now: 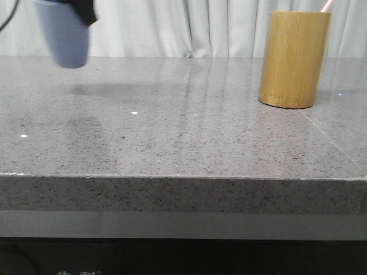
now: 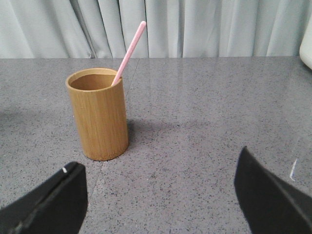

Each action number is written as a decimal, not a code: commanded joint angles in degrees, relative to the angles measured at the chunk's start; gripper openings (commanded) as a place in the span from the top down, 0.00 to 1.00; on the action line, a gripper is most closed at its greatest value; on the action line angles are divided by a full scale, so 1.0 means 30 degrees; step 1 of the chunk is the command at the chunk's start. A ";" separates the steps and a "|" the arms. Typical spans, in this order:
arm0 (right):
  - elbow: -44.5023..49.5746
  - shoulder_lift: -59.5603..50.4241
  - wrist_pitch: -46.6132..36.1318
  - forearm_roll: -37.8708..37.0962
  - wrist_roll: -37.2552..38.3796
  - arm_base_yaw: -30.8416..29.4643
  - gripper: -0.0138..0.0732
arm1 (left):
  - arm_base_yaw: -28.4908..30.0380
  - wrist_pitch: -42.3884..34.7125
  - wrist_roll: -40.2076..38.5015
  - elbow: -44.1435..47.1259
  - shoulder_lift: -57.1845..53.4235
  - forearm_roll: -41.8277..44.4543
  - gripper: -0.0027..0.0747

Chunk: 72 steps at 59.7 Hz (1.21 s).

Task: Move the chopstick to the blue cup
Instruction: 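Lift the blue cup with the left gripper and carry it beside the bamboo cup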

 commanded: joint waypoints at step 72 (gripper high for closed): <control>-0.0643 0.0307 -0.1562 -0.0066 -0.0094 -0.0120 0.12 | -0.4715 -0.5134 0.0002 -0.0998 0.0710 -0.4636 0.49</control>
